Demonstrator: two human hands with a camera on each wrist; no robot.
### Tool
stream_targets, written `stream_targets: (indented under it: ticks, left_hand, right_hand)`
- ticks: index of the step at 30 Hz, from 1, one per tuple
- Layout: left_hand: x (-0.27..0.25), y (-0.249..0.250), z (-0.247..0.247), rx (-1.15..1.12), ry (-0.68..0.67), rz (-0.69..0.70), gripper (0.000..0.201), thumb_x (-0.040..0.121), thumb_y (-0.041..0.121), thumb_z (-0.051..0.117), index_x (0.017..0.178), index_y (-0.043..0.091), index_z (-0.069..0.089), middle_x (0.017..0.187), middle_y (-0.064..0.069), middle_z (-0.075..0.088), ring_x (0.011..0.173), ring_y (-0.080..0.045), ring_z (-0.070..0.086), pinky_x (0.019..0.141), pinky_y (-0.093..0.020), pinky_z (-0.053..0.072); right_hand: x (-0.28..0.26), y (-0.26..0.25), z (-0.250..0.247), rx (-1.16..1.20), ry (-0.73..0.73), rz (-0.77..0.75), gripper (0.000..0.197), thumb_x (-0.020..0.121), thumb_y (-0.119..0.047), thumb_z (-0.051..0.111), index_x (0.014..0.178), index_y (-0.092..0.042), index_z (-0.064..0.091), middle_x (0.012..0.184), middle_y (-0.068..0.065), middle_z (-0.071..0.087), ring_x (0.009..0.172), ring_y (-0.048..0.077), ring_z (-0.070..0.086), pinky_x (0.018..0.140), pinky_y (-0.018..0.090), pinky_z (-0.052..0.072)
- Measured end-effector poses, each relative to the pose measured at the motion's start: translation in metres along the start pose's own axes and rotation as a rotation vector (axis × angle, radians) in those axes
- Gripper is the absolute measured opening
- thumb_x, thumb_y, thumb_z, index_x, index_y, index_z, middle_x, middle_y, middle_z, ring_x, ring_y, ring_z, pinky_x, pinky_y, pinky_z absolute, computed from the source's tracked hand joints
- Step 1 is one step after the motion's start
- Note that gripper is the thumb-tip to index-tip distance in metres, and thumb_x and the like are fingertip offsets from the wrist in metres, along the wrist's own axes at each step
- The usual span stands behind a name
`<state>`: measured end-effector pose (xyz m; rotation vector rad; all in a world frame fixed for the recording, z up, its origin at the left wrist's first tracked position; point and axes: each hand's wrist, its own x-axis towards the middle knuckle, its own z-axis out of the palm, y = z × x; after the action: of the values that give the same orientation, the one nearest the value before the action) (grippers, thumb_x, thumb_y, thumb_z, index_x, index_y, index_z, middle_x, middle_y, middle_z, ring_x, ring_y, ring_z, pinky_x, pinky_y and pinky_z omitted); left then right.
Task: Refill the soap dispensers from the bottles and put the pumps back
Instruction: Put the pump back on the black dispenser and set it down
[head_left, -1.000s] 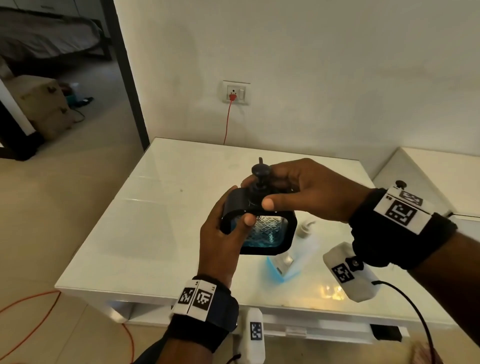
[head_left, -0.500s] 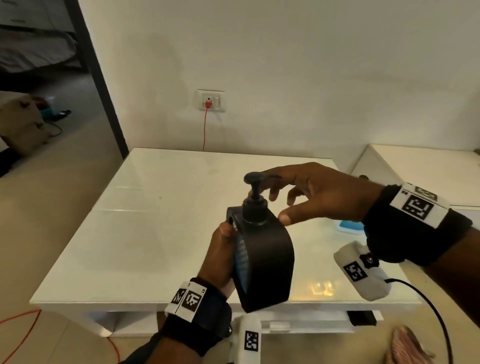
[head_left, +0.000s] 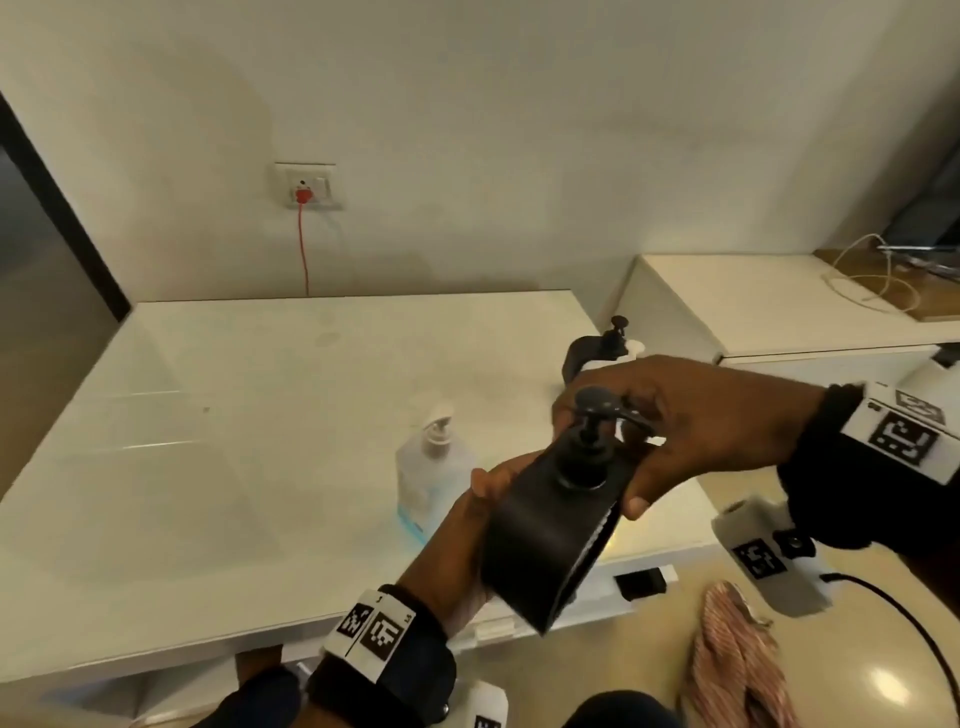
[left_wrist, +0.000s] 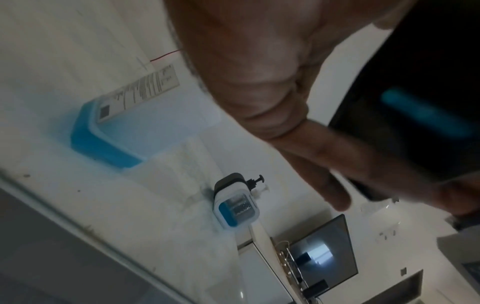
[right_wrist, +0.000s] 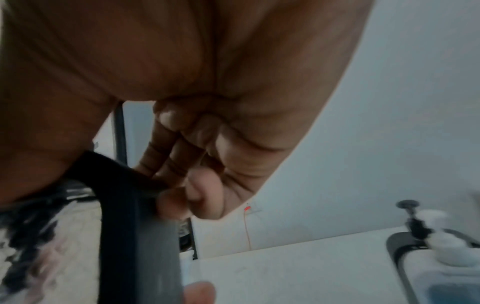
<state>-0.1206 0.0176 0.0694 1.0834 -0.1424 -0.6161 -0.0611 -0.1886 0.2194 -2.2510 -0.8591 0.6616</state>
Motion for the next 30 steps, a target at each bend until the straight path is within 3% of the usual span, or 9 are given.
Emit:
stream_targets:
  ticks: [1,3,6,10,13,19,22,25,30]
  left_hand:
    - [0.005,-0.006,-0.001,-0.022,0.006,-0.009,0.109,0.051,0.086,0.082,0.138,0.025,0.059,0.138,-0.003,0.069,0.125,-0.024,0.068,0.095,-0.048,0.061]
    - [0.013,-0.014,-0.005,0.013,0.083,-0.01,0.115,0.052,0.095,0.072,0.145,0.031,0.055,0.144,0.0,0.066,0.13,-0.032,0.065,0.097,-0.058,0.059]
    - [0.024,-0.019,-0.003,0.094,0.227,0.015,0.093,0.066,0.085,0.068,0.139,0.029,0.06,0.137,-0.001,0.07,0.121,-0.028,0.07,0.096,-0.054,0.061]
    - [0.035,-0.033,-0.005,0.196,0.294,0.045,0.071,0.075,0.059,0.076,0.135,0.024,0.062,0.132,-0.004,0.069,0.111,-0.026,0.074,0.094,-0.05,0.062]
    - [0.038,-0.042,-0.003,0.268,0.325,0.042,0.056,0.082,0.047,0.083,0.13,0.024,0.065,0.13,-0.003,0.07,0.105,-0.026,0.075,0.095,-0.05,0.062]
    - [0.048,-0.054,-0.006,0.364,0.333,0.042,0.059,0.074,0.051,0.072,0.128,0.028,0.065,0.128,0.006,0.07,0.103,-0.022,0.075,0.093,-0.046,0.063]
    - [0.054,-0.057,-0.008,0.378,0.336,0.025,0.059,0.075,0.05,0.071,0.129,0.029,0.065,0.127,0.007,0.071,0.103,-0.02,0.075,0.092,-0.045,0.064]
    - [0.06,-0.061,-0.009,0.401,0.328,0.006,0.058,0.074,0.052,0.069,0.128,0.031,0.064,0.124,0.009,0.072,0.102,-0.017,0.075,0.089,-0.039,0.065]
    - [0.068,-0.068,-0.009,0.42,0.295,-0.007,0.057,0.072,0.052,0.069,0.125,0.032,0.064,0.121,0.011,0.073,0.104,-0.014,0.074,0.084,-0.032,0.064]
  right_hand:
    - [-0.012,0.011,-0.004,-0.016,0.055,0.034,0.052,0.07,-0.028,0.091,0.114,-0.03,0.065,0.115,-0.013,0.067,0.112,0.009,0.063,0.089,0.032,0.056]
    - [-0.033,0.035,-0.008,-0.027,0.17,0.112,0.056,0.067,-0.043,0.091,0.116,-0.038,0.064,0.118,-0.015,0.067,0.113,0.006,0.061,0.09,0.033,0.056]
    - [-0.052,0.072,-0.009,0.001,0.352,0.277,0.057,0.062,-0.056,0.088,0.112,-0.053,0.061,0.115,-0.022,0.066,0.111,0.006,0.06,0.084,0.03,0.055]
    - [-0.042,0.137,0.0,-0.084,0.523,0.493,0.057,0.074,-0.035,0.089,0.119,-0.035,0.054,0.121,-0.009,0.06,0.09,0.013,0.064,0.061,0.02,0.047]
    - [-0.022,0.182,0.008,-0.117,0.582,0.573,0.06,0.072,-0.029,0.089,0.124,-0.024,0.059,0.121,0.003,0.063,0.079,0.015,0.06,0.068,0.026,0.045]
    - [0.012,0.219,0.004,-0.042,0.599,0.622,0.066,0.079,-0.025,0.085,0.136,-0.016,0.054,0.121,0.004,0.057,0.075,0.013,0.06,0.054,0.021,0.05]
    - [0.022,0.233,0.003,-0.043,0.596,0.648,0.066,0.081,-0.026,0.083,0.139,-0.015,0.053,0.132,0.012,0.06,0.084,0.019,0.063,0.073,0.031,0.059]
    - [0.027,0.237,0.0,-0.064,0.613,0.661,0.063,0.082,-0.026,0.083,0.138,-0.015,0.054,0.132,0.012,0.061,0.1,0.021,0.056,0.096,0.04,0.052]
    - [0.025,0.24,-0.007,-0.098,0.604,0.682,0.065,0.079,-0.024,0.085,0.136,-0.014,0.055,0.129,0.011,0.062,0.105,0.025,0.058,0.101,0.043,0.05]
